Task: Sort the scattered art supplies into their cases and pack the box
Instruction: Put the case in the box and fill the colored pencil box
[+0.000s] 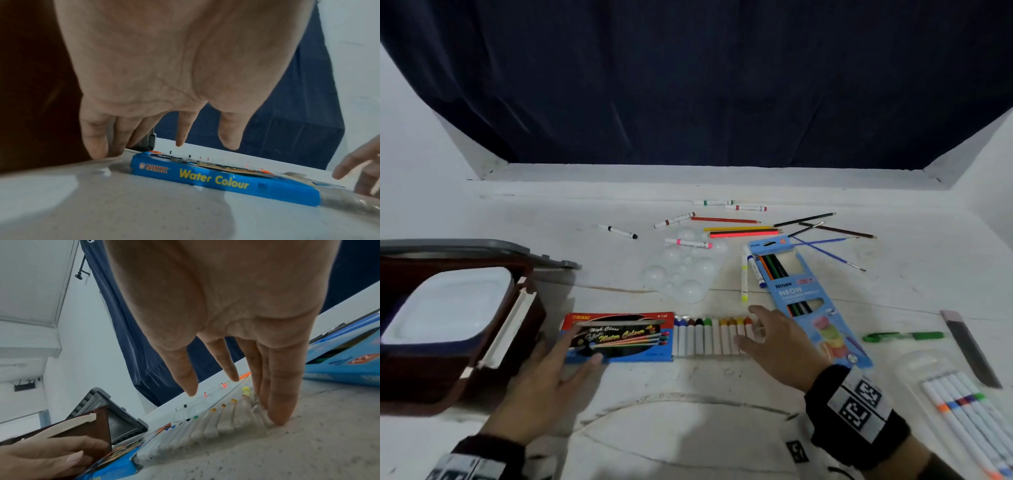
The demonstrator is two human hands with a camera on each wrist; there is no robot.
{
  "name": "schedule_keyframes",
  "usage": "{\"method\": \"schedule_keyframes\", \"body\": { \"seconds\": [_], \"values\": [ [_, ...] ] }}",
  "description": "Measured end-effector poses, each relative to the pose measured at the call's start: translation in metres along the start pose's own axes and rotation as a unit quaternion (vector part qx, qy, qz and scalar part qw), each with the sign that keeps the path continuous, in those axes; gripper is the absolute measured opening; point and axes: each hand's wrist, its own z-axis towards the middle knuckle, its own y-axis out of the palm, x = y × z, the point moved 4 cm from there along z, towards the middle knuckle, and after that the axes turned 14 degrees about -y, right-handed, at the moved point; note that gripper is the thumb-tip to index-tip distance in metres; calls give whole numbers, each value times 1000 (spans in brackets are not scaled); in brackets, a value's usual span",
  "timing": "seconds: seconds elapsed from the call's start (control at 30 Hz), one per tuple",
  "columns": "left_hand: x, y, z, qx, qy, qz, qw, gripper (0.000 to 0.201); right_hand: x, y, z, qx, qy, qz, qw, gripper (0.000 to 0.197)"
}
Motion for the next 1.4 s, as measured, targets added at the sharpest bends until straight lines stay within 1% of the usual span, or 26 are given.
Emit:
{"method": "schedule_keyframes", "body": {
  "seconds": [0.03, 0.1, 0.13, 0.17, 0.27, 0.33, 0.4, 0.47, 0.5, 0.6, 0.67, 0.73, 0.8, 0.83, 0.9, 0.97, 1.07, 1.13, 1.23, 1.3, 1.4],
  "values": [
    [2, -2, -1, -5, -5, -30, 1000, 56, 0, 1, 0, 0, 4, 7, 1000, 50],
    [10, -3, -3, -32, -7, -94, 995, 36, -1, 3, 0, 4, 11, 20, 1000, 50],
    [14, -1, -4, -41, -5, -112, 993, 30, -3, 4, 0, 7, 9, 28, 1000, 52],
    [19, 1, -6, -41, -1, -113, 993, 31, -6, 7, 0, 9, 3, 40, 999, 54],
    [26, 15, -16, -37, 18, -89, 995, 50, -23, 19, 0, 1, -34, 78, 996, 51],
    [33, 28, -28, -40, 35, -72, 996, 52, -31, 29, -3, -10, -58, 106, 993, 48],
    [40, 35, -38, -37, 34, -63, 997, 51, -32, 36, -7, -18, -74, 111, 991, 51],
    [38, 36, -40, -45, 18, -75, 996, 45, -30, 36, -10, -25, -80, 82, 993, 55],
    [35, 35, -40, -55, 8, -77, 995, 46, -30, 34, -10, -27, -83, 51, 995, 57],
    [29, 33, -41, -84, 9, -93, 992, 59, -38, 27, -9, -43, -123, -39, 991, 72],
    [29, 31, -43, -90, 12, -113, 989, 56, -46, 32, -4, -88, -163, -69, 980, 90],
    [30, 28, -45, -86, 13, -126, 988, 52, -52, 44, 2, -147, -179, -112, 966, 103],
    [32, 28, -47, -84, 13, -140, 986, 52, -56, 53, 7, -166, -190, -180, 951, 105],
    [34, 29, -49, -86, 13, -147, 985, 49, -58, 56, 9, -160, -194, -205, 946, 101],
    [41, 29, -54, -86, 16, -167, 982, 37, -61, 57, 10, -150, -192, -226, 943, 89],
    [49, 26, -59, -67, 26, -192, 979, 32, -64, 55, 6, -127, -195, -225, 946, 80],
    [63, 7, -71, -19, 68, -169, 983, 35, -70, 47, -6, -47, -217, -149, 964, 76],
    [75, -14, -79, 7, 103, -153, 983, 36, -79, 36, -14, 11, -240, -78, 968, 73],
    [84, -52, -83, 68, 162, -164, 971, 36, -105, 20, -21, 77, -277, -6, 958, 71],
    [77, -80, -76, 109, 180, -193, 958, 38, -133, 16, -22, 101, -305, 20, 947, 73],
    [54, -123, -68, 155, 190, -225, 943, 33, -182, 21, -19, 116, -342, 47, 931, 75]
  ]
}}
